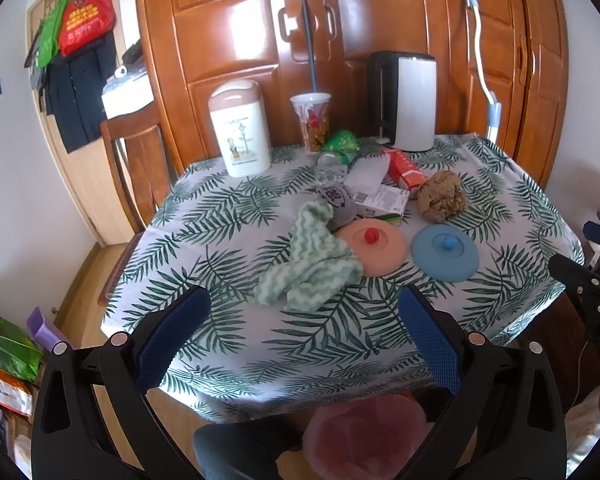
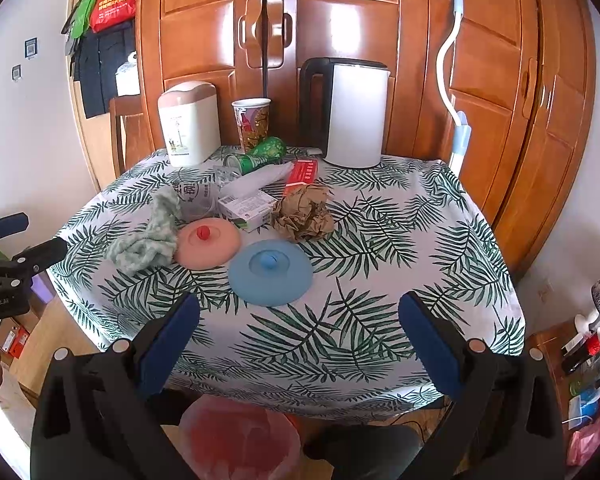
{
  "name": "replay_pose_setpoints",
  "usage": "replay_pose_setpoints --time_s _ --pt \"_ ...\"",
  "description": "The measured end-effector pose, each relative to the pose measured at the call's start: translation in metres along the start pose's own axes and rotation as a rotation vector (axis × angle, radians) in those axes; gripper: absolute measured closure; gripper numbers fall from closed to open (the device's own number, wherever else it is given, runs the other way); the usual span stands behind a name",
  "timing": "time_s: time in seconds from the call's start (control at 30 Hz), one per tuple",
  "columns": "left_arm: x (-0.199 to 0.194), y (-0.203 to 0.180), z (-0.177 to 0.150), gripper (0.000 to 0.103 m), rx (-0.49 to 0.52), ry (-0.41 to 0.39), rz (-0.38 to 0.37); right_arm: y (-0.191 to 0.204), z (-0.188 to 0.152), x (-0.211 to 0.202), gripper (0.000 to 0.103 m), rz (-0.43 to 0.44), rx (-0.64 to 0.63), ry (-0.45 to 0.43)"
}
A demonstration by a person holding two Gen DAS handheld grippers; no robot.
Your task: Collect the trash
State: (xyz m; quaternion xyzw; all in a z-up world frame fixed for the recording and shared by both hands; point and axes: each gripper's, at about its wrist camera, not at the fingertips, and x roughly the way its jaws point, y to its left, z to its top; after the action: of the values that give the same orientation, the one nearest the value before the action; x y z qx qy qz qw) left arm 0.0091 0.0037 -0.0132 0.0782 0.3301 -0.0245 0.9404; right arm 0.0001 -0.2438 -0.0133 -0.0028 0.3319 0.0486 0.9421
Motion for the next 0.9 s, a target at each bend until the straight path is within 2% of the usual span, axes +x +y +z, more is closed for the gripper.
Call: replay_pose_setpoints --time_s 0.9 --pt "0.012 -0.004 -0.003 0.006 -0.007 0.023 -0.012 -0.002 -0.003 0.010 0.005 -0.001 0.000 0.020"
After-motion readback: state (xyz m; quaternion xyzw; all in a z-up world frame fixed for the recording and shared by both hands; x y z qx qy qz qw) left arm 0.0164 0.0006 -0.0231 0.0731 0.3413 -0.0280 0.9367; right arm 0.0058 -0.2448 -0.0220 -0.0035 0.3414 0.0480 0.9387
